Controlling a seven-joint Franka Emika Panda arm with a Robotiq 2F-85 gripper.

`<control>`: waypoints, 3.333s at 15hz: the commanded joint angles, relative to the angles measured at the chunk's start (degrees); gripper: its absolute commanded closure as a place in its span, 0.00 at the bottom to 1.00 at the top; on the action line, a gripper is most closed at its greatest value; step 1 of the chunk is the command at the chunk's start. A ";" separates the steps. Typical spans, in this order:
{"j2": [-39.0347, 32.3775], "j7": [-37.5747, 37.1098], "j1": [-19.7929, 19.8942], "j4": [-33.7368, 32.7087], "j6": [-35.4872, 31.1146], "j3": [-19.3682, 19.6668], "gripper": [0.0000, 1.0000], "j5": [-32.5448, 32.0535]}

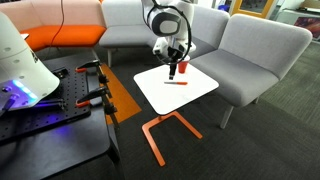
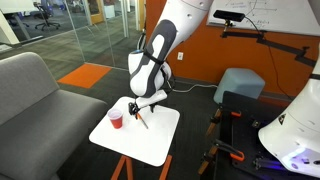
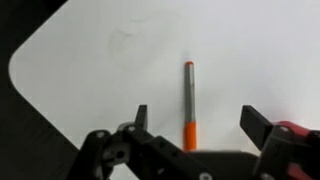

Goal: Put the pen in the cup

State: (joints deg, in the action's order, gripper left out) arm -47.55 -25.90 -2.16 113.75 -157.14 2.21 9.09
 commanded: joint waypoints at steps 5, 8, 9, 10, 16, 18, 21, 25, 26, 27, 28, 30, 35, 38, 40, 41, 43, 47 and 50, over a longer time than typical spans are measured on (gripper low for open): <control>-6.62 2.91 0.05 -7.19 0.84 1.27 0.21 1.01; -8.69 3.33 0.19 -9.42 1.07 0.91 0.25 1.23; -9.22 3.36 0.09 -10.01 1.30 0.93 0.27 1.17; -9.66 3.30 -0.07 -10.46 1.55 1.11 0.28 1.06; -11.14 3.21 -0.42 -12.11 1.58 1.47 0.77 1.02; -11.29 2.85 -0.93 -12.38 1.07 1.99 0.93 0.82; -11.57 1.94 -1.95 -12.55 0.31 3.17 0.98 0.56; -6.92 2.91 -3.62 -7.69 -6.41 5.00 0.96 -0.09; -5.45 3.76 -4.06 -6.50 -8.65 5.56 0.96 -0.49; -3.42 5.75 -3.94 -4.82 -10.44 5.46 0.96 -1.25; -1.20 8.15 -3.66 -3.01 -12.21 5.17 0.96 -2.20; 3.60 13.81 -2.55 0.62 -13.63 4.22 0.96 -4.27; 12.63 28.53 5.23 7.00 -15.42 -4.57 0.96 -7.25; 12.29 37.97 12.51 5.87 -14.69 -14.66 0.96 -6.05; 11.02 43.99 16.14 4.98 -14.45 -19.76 0.96 -6.69; 10.37 47.02 17.92 4.47 -14.33 -22.13 0.96 -7.03; 8.83 53.41 21.69 3.46 -13.43 -26.71 0.96 -7.63; 5.14 60.82 27.39 1.32 -11.87 -33.07 0.96 -7.88; 4.40 59.30 26.46 -0.11 -11.44 -31.77 0.96 -8.18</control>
State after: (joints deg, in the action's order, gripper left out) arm -42.27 34.38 24.33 115.55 -170.22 -29.62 1.92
